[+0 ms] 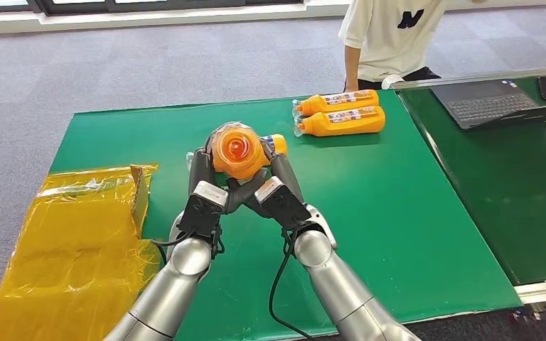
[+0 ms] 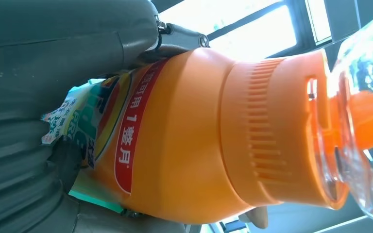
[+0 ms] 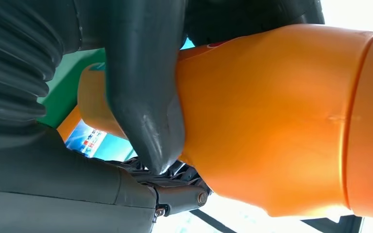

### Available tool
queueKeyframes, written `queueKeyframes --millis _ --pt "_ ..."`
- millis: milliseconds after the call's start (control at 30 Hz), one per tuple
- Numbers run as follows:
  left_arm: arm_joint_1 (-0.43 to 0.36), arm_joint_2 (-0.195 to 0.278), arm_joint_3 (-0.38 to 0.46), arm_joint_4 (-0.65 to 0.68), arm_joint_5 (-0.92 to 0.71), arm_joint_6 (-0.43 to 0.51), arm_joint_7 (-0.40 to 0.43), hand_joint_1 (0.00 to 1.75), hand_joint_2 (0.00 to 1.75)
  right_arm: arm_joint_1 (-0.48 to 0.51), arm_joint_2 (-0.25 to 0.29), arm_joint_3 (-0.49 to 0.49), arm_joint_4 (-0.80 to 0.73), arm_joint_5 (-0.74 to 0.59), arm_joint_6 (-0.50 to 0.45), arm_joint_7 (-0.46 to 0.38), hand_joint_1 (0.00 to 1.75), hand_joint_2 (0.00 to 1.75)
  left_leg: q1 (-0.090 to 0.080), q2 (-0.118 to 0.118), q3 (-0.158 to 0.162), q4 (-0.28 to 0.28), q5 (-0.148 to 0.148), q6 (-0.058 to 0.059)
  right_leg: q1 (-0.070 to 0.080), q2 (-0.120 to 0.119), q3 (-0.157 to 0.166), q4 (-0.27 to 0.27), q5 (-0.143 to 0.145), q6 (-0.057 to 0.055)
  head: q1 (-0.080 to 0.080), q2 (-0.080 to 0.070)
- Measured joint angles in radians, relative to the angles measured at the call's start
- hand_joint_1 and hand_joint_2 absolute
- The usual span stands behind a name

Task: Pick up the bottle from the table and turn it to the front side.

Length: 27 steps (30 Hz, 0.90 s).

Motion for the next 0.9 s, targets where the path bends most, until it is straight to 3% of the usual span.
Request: queueKeyframes --millis 433,467,567,600,700,900 --pt "-0.002 0.000 0.006 -0.005 -0.056 0.011 0.004 1.75 1.75 0.001 0.003 0.001 0.004 0.001 -0.012 -0.002 1.75 1.75 0.000 0.000 0.000 0.000 0.000 0.000 0.000 0.000 0.000 0.000 0.000 0.000 0.000 0.000" --pt "-0.002 0.000 0.006 -0.006 -0.061 0.011 0.006 1.75 1.75 0.001 0.003 0.001 0.004 0.000 -0.014 -0.003 1.52 1.75 0.000 0.000 0.000 0.000 0.000 0.000 0.000 0.000 0.000 0.000 0.000 0.000 0.000 0.000" --pt "-0.001 0.000 0.006 -0.008 -0.073 0.012 0.010 1.75 1.75 0.002 0.003 0.001 0.004 -0.001 -0.017 -0.003 0.21 1.75 0.000 0.000 0.000 0.000 0.000 0.000 0.000 0.000 0.000 0.000 0.000 0.000 0.000 0.000" --pt "-0.001 0.000 0.006 -0.009 -0.078 0.013 0.011 1.75 1.75 0.002 0.003 0.001 0.004 -0.003 -0.018 -0.003 0.00 1.31 0.000 0.000 0.000 0.000 0.000 0.000 0.000 0.000 0.000 0.000 0.000 0.000 0.000 0.000" --pt "-0.002 0.000 0.006 -0.012 -0.088 0.018 0.015 1.75 1.75 0.002 0.004 0.001 0.004 -0.015 -0.028 0.001 0.00 0.00 0.000 0.000 0.000 0.000 0.000 0.000 0.000 0.000 0.000 0.000 0.000 0.000 0.000 0.000" --pt "-0.003 -0.003 0.005 -0.022 -0.101 0.019 0.020 1.75 1.75 0.005 0.005 0.001 0.004 -0.033 -0.055 0.007 0.00 0.00 0.000 0.000 0.000 0.000 0.000 0.000 0.000 0.000 -0.001 0.000 0.000 0.000 0.000 0.000"
